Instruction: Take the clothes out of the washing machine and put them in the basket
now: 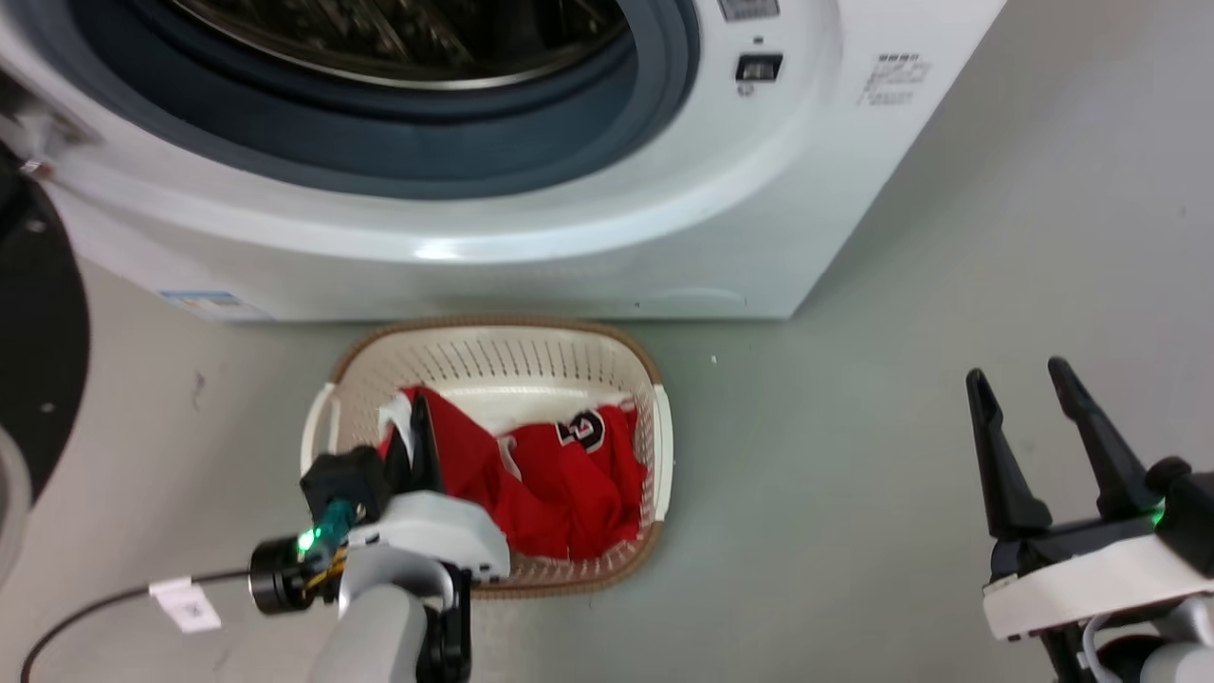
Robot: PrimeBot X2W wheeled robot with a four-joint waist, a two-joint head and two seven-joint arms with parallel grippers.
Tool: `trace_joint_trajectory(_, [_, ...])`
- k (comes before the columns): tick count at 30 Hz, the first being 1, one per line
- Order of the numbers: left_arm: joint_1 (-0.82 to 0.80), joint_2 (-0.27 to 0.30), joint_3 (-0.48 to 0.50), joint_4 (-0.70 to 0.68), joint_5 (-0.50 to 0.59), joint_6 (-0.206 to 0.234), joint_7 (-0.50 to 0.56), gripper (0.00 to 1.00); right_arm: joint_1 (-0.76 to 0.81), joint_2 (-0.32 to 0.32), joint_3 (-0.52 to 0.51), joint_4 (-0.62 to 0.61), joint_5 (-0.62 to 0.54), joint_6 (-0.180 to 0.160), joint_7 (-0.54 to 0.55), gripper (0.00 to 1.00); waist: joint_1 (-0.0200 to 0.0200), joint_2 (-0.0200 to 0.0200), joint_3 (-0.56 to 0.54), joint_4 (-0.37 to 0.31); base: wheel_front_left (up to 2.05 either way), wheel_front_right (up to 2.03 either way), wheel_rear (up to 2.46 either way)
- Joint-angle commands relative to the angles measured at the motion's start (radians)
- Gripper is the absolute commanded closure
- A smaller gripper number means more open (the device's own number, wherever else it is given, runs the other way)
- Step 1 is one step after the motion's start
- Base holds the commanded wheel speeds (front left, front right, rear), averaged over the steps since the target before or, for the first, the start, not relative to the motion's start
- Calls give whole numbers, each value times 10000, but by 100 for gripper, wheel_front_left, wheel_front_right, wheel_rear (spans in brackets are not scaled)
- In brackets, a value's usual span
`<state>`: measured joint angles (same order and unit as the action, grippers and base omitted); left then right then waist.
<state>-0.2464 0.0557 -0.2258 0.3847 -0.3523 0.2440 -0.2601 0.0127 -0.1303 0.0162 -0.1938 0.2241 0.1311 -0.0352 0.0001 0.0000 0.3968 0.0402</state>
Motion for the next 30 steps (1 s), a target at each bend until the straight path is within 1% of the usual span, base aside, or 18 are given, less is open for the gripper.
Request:
trace_joint_trajectory(1, [-373, -26, 105, 279, 91, -65, -66, 100, -299, -179, 83, -52, 174, -7, -86, 0, -1, 0, 848, -262, 0, 0, 0])
trace_joint_trajectory(3, [-696, -47, 141, 606, 144, -145, -57, 100, -500, -320, 146, -56, 289, -7, -140, 0, -1, 0, 1271, -397, 0, 0, 0])
trace_joint_trajectory(8, [-1646, -51, -208, 1497, -128, -187, -54, 100, -1028, -673, 326, 141, 652, -7, -327, 0, -1, 0, 2230, -760, 0, 0, 0])
trace_joint_trajectory(11, [-2259, -47, -320, 2098, -125, -141, -52, 100, -1299, -828, 457, 253, 806, -7, -490, 0, -1, 0, 2756, -978, 0, 0, 0])
trace_joint_trajectory(12, [-2259, -47, -320, 2098, -125, -141, -52, 100, -1299, -828, 457, 253, 806, -7, -490, 0, -1, 0, 2756, -978, 0, 0, 0])
trace_joint_trajectory(18, [-3462, -49, -232, 2965, 16, -66, -53, 100, -1819, -1021, 789, 626, 1131, -7, -840, 0, -1, 0, 3644, -1437, 0, 0, 0])
trace_joint_trajectory(22, [-4091, -49, -38, 3771, 94, -58, -53, 100, -2168, -1088, 1087, 948, 1313, -7, -1125, 0, -1, 0, 3994, -1746, 0, 0, 0])
trace_joint_trajectory(23, [-4369, -51, 111, 4566, 145, -97, -53, 100, -2378, -1108, 1279, 1226, 1395, -7, -1309, 0, -1, 0, 4092, -1950, 0, 0, 0])
trace_joint_trajectory(27, [-4441, -44, 456, 5509, 87, -17, -53, 100, -2551, -1069, 1486, 1551, 1537, -7, -1506, 0, -1, 0, 4149, -2191, 0, 0, 0])
trace_joint_trajectory(30, [-4392, -53, 634, 5885, 150, 1, -54, 100, -2680, -1057, 1552, 1726, 1572, -7, -1612, 0, -1, 0, 4159, -2273, 0, 0, 0])
